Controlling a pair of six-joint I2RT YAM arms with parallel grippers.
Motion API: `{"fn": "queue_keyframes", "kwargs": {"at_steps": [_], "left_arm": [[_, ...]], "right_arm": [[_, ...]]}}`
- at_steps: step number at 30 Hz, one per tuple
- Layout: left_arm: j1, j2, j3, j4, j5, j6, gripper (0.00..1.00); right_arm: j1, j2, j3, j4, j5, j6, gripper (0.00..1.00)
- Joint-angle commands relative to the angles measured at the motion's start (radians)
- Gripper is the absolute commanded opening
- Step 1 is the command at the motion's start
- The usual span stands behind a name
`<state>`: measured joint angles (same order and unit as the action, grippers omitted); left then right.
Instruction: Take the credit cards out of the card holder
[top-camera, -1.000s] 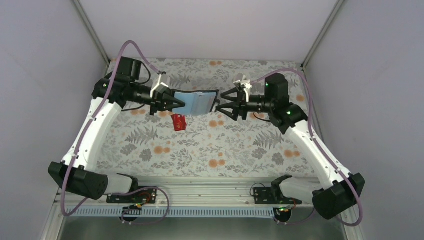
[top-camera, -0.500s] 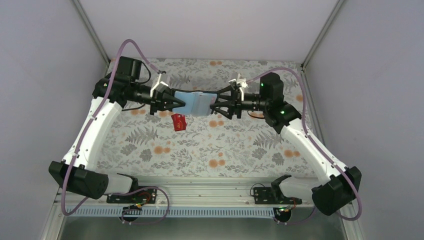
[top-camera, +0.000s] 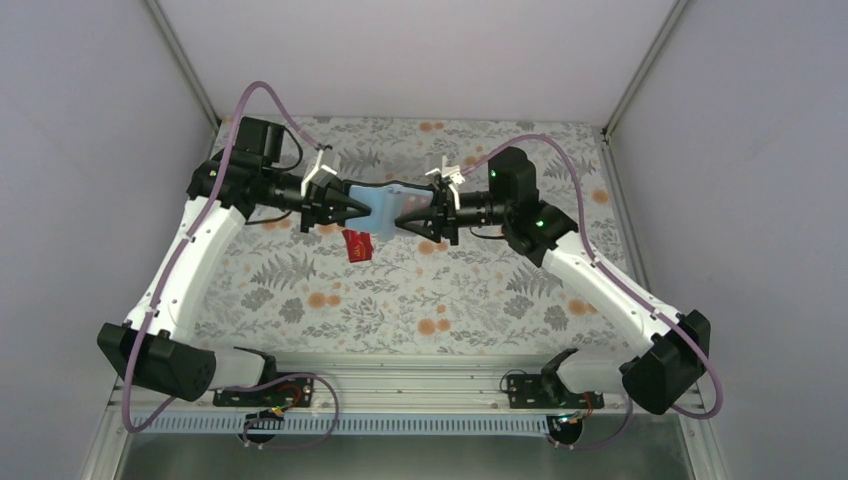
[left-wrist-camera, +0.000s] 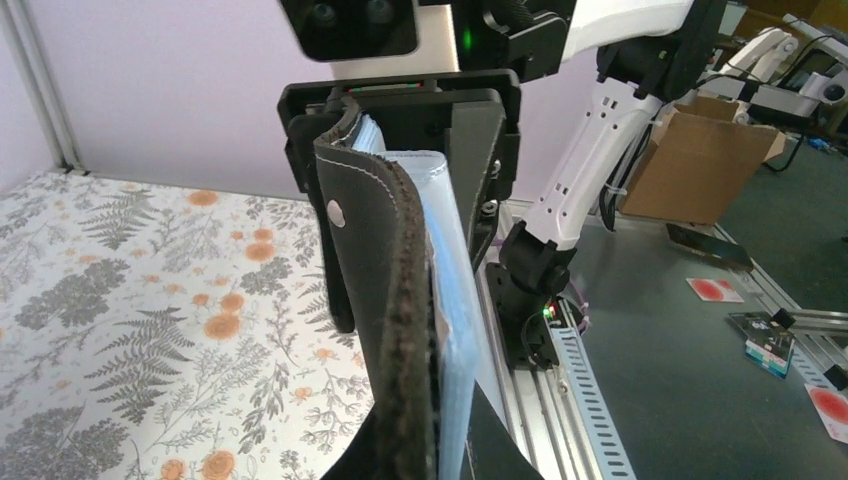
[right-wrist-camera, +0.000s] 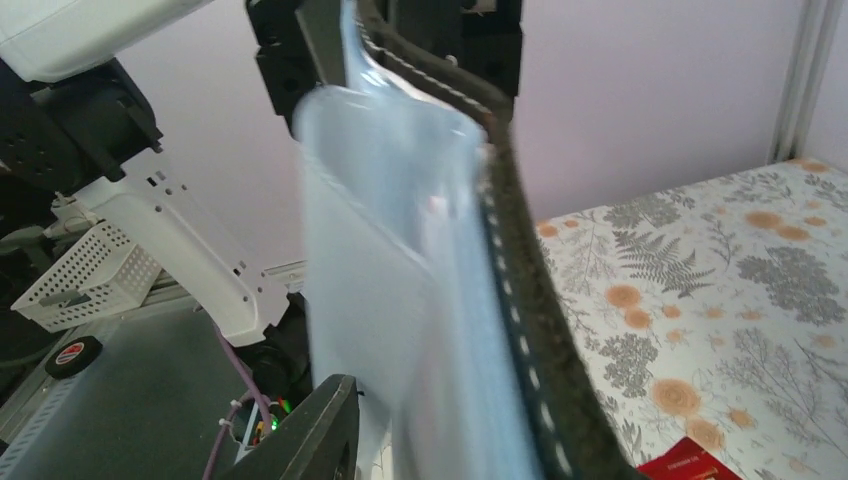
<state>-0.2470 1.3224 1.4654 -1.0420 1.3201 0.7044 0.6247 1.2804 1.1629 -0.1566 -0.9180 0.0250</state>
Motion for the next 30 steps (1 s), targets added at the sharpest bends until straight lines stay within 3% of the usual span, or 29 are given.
{"fn": "queue_keyframes", "kwargs": {"at_steps": [1,3,7,10,11,13,15,16,18,25,28,30], "left_arm": [[-0.001,-0.008,-0.001,0.037,0.014,-0.010,0.02],[0.000,-0.015,-0.011,0.042,0.008,-0.012,0.02],[-0.001,-0.021,-0.034,0.087,-0.037,-0.062,0.03],[0.000,-0.020,-0.041,0.129,-0.087,-0.102,0.04],[0.000,-0.021,-0.046,0.142,-0.103,-0.118,0.13],[-0.001,-0.024,-0.053,0.151,-0.122,-0.126,0.43],[-0.001,-0.028,-0.062,0.168,-0.136,-0.141,0.67],[-0.002,-0.031,-0.070,0.185,-0.148,-0.156,0.74],[-0.011,-0.031,-0.078,0.215,-0.184,-0.186,0.80],[-0.049,-0.020,-0.095,0.244,-0.270,-0.198,0.73],[-0.067,-0.005,-0.096,0.251,-0.289,-0.209,0.55],[-0.073,-0.001,-0.089,0.241,-0.283,-0.205,0.26]], "right_arm": [[0.034,-0.008,0.042,0.065,-0.005,0.002,0.35],[0.046,-0.011,0.044,0.078,-0.006,0.014,0.30],[0.056,-0.009,0.064,0.062,0.053,0.046,0.08],[0.056,-0.004,0.078,0.050,0.096,0.075,0.04],[0.056,0.003,0.084,0.048,0.109,0.089,0.04],[0.057,0.019,0.101,0.029,0.147,0.121,0.04],[0.059,0.040,0.124,0.003,0.188,0.141,0.04],[0.061,0.052,0.131,-0.008,0.197,0.145,0.04],[0.069,0.068,0.137,-0.005,0.179,0.145,0.04],[0.088,0.075,0.147,0.025,0.157,0.169,0.04],[0.089,0.072,0.161,0.027,0.143,0.173,0.04],[0.090,0.071,0.167,0.012,0.125,0.159,0.04]]}}
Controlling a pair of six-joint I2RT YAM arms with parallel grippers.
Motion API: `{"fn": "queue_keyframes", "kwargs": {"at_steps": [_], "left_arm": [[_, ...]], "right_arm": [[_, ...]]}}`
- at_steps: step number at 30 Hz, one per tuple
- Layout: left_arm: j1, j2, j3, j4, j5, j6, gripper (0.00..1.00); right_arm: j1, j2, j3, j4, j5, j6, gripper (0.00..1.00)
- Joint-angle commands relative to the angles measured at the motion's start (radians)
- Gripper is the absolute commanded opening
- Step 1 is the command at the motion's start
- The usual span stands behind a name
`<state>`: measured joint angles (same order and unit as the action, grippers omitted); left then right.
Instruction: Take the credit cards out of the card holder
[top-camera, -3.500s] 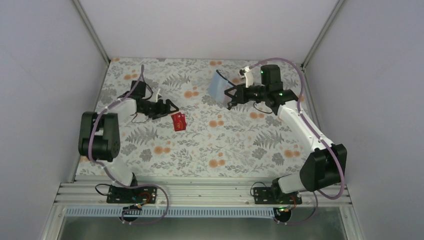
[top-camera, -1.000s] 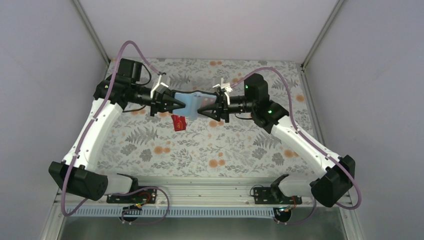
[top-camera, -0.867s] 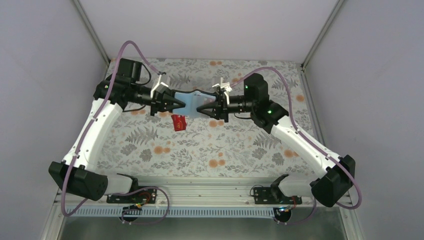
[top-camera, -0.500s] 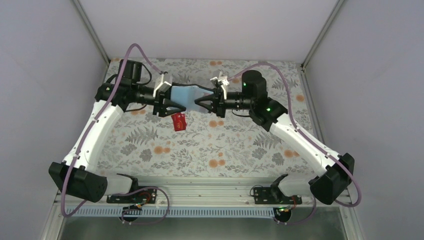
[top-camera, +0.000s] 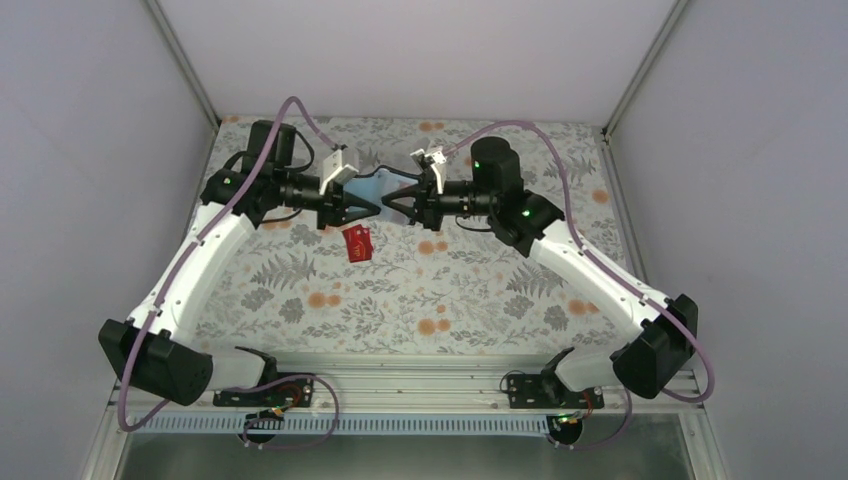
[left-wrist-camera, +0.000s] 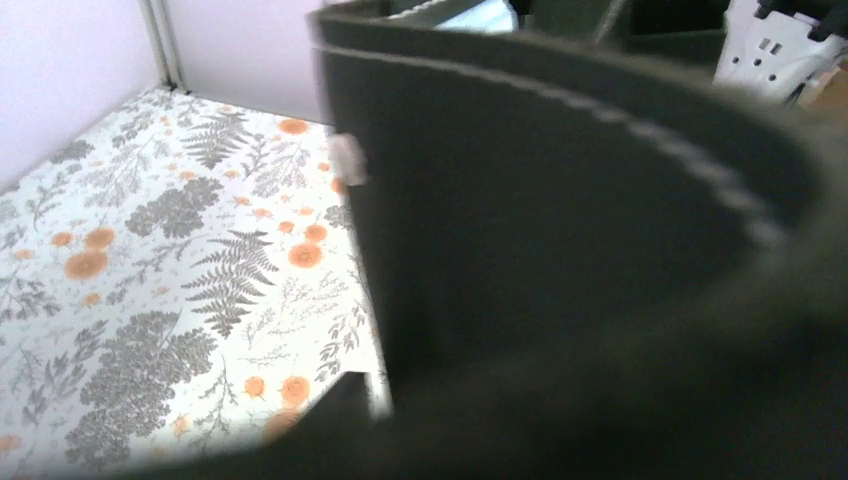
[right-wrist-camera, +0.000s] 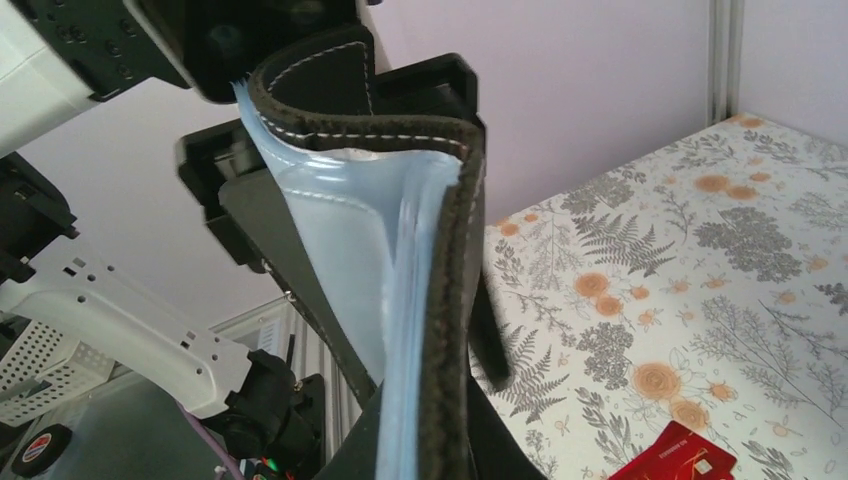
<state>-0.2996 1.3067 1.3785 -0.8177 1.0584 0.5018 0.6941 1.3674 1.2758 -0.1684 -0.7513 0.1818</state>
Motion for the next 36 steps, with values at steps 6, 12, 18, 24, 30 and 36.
{"fn": "queue_keyframes", "kwargs": {"at_steps": [6,12,18,24,30,36], "left_arm": [[-0.017,0.009,0.045,-0.030,0.045,0.025,0.02],[-0.015,0.008,0.044,-0.059,0.101,0.054,0.02],[-0.016,0.014,0.059,-0.094,0.135,0.092,0.02],[-0.015,0.001,0.054,-0.114,0.149,0.126,0.02],[-0.017,-0.003,0.044,-0.112,0.157,0.127,0.02],[-0.017,-0.003,0.045,-0.128,0.181,0.150,0.02]], "right_arm": [[-0.026,-0.085,0.042,-0.111,-0.013,-0.119,0.60],[-0.124,-0.156,-0.048,-0.178,-0.010,-0.163,0.73],[-0.159,-0.174,-0.070,-0.173,-0.026,-0.181,0.70],[-0.159,-0.154,-0.060,-0.152,-0.032,-0.171,0.66],[-0.148,-0.114,-0.033,-0.109,-0.070,-0.144,0.63],[-0.115,-0.093,-0.029,-0.058,-0.043,-0.116,0.56]]}}
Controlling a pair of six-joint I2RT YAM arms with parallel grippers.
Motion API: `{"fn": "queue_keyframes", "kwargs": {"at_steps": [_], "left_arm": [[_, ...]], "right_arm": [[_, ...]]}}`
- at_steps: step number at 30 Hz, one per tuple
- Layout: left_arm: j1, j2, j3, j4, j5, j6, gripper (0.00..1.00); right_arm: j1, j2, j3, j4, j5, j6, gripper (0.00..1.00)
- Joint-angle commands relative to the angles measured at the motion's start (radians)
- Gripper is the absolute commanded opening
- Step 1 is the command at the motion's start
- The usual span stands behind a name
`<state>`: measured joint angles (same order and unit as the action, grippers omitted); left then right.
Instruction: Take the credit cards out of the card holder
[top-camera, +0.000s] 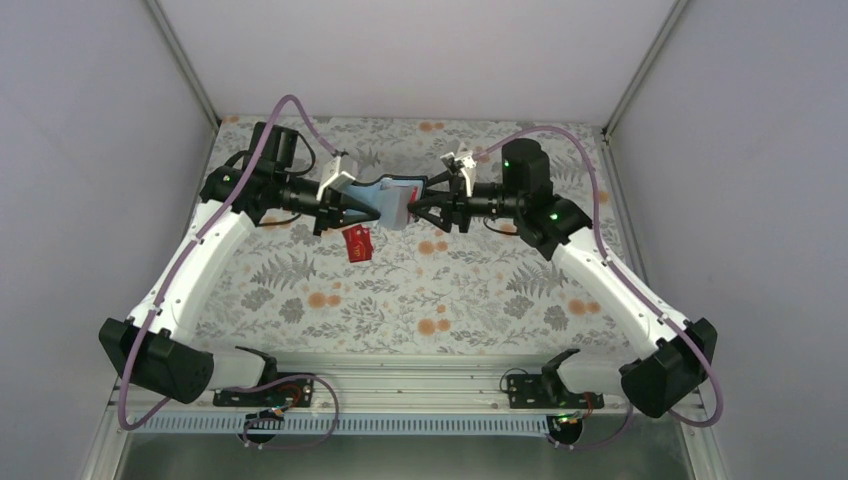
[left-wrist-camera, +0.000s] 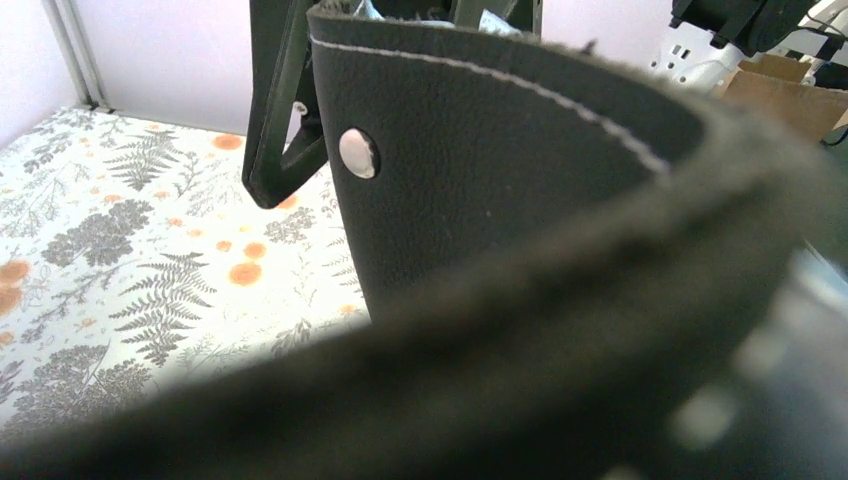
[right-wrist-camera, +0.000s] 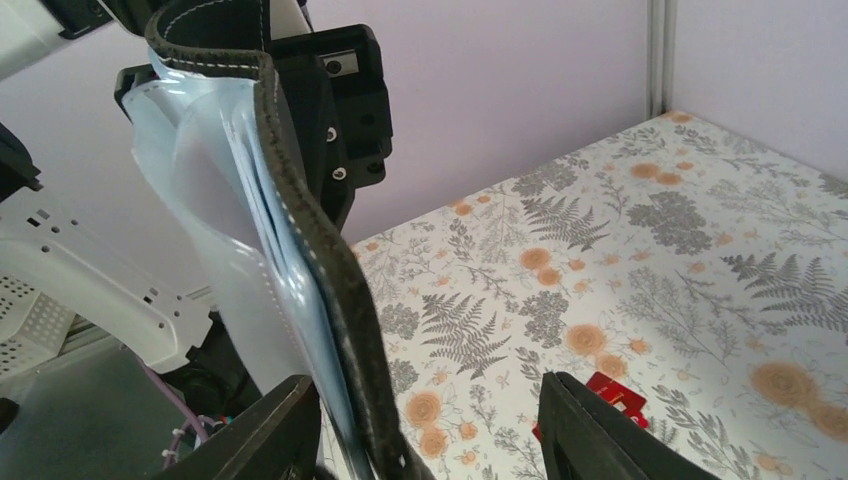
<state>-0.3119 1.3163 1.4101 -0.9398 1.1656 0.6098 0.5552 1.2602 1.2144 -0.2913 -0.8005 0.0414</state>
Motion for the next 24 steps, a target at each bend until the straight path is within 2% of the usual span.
{"fn": "queue_keyframes", "kwargs": {"at_steps": [1,5,7,14,15,16,17,19,20,22,24], "left_arm": [[-0.005,-0.014,0.011,-0.006,0.072,0.042,0.02],[-0.005,-0.014,0.011,-0.007,0.075,0.044,0.02],[-0.005,-0.014,0.012,-0.010,0.076,0.045,0.02],[-0.004,-0.011,0.018,-0.009,0.068,0.047,0.03],[-0.003,-0.010,0.021,-0.004,0.054,0.038,0.07],[-0.003,-0.009,0.023,0.008,0.031,0.023,0.17],[0.000,-0.008,0.025,0.028,0.006,0.003,0.31],[0.012,-0.008,0.025,0.064,-0.061,-0.050,0.65],[0.024,-0.009,0.025,0.083,-0.098,-0.075,0.74],[0.050,-0.015,0.022,0.125,-0.178,-0.122,0.82],[0.070,-0.026,0.014,0.167,-0.305,-0.164,0.84]], "right_arm": [[0.030,0.020,0.038,0.070,0.011,0.029,0.55],[0.057,0.049,0.062,0.072,0.006,0.025,0.52],[0.067,0.060,0.069,0.076,-0.002,0.023,0.46],[0.083,0.056,0.063,0.100,-0.077,0.026,0.05],[0.082,0.049,0.058,0.097,-0.068,0.029,0.04],[0.082,0.042,0.053,0.093,-0.054,0.031,0.04],[0.079,0.038,0.049,0.084,-0.029,0.035,0.04],[0.074,0.042,0.049,0.048,0.043,0.055,0.04],[0.067,0.048,0.052,0.024,0.093,0.073,0.04],[0.046,0.074,0.066,-0.040,0.244,0.131,0.04],[0.029,0.127,0.112,-0.182,0.499,0.210,0.04]]}}
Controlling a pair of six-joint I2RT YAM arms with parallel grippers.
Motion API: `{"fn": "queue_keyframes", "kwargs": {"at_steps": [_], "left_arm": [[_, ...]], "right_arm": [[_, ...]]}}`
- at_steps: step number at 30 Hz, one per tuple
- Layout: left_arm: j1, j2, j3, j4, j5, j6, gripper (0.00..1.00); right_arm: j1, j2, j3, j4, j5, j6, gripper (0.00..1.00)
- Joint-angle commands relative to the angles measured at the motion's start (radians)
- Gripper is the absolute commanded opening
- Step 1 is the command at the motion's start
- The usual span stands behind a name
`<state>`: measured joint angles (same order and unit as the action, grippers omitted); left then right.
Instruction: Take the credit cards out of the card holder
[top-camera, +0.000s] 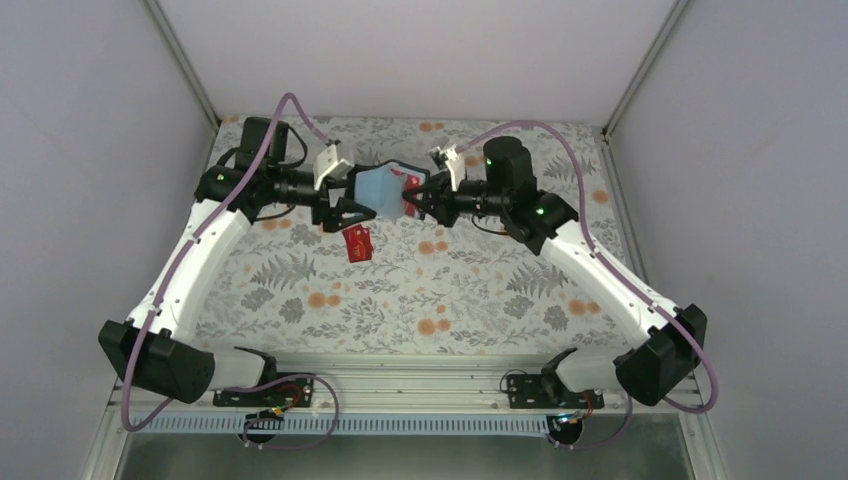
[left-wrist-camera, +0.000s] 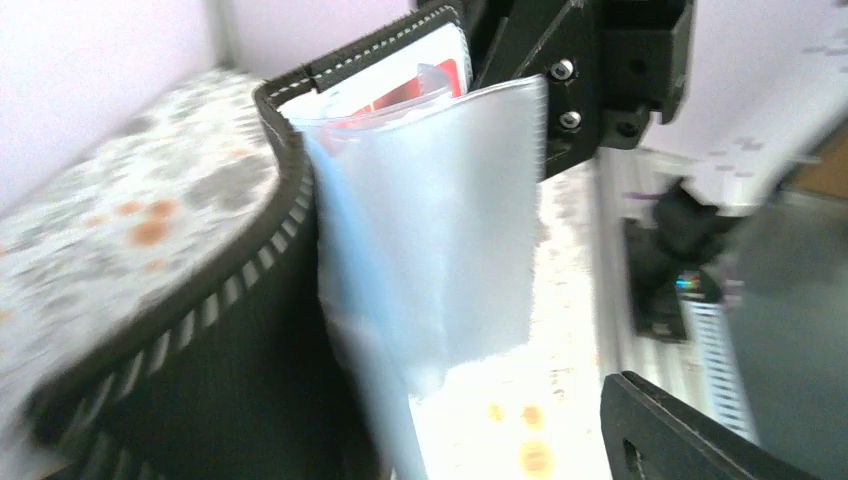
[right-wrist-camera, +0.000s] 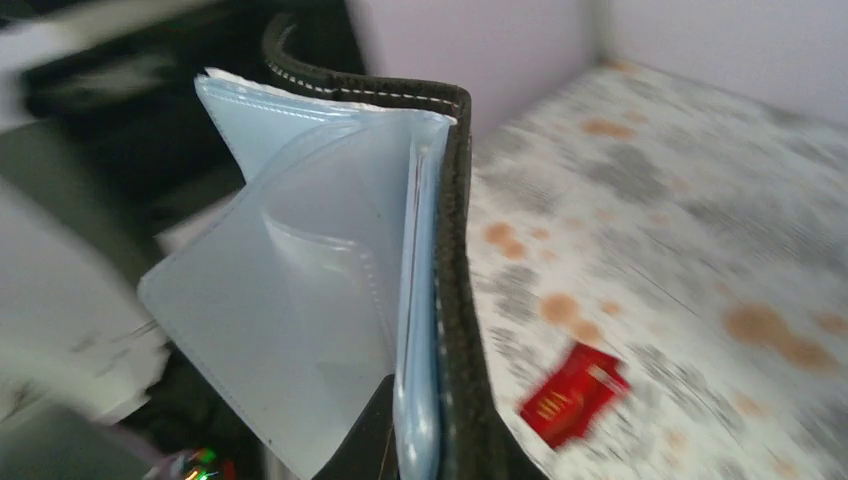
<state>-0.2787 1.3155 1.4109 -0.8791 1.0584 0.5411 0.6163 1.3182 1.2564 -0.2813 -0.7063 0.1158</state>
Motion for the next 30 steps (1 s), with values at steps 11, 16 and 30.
{"fn": "queue_keyframes", "kwargs": {"at_steps": [11,16,30], "left_arm": [[-0.009,-0.022,-0.100,0.225,-0.346,-0.189,1.00],[-0.037,0.053,-0.086,0.237,-0.411,-0.226,1.00],[-0.023,0.037,-0.094,0.262,-0.531,-0.203,0.56]], "right_arm": [[0.049,0.260,0.215,-0.238,0.493,0.255,0.04],[0.086,0.245,0.217,-0.158,0.339,0.274,0.04],[0.090,0.137,0.171,-0.041,0.029,0.223,0.04]]}}
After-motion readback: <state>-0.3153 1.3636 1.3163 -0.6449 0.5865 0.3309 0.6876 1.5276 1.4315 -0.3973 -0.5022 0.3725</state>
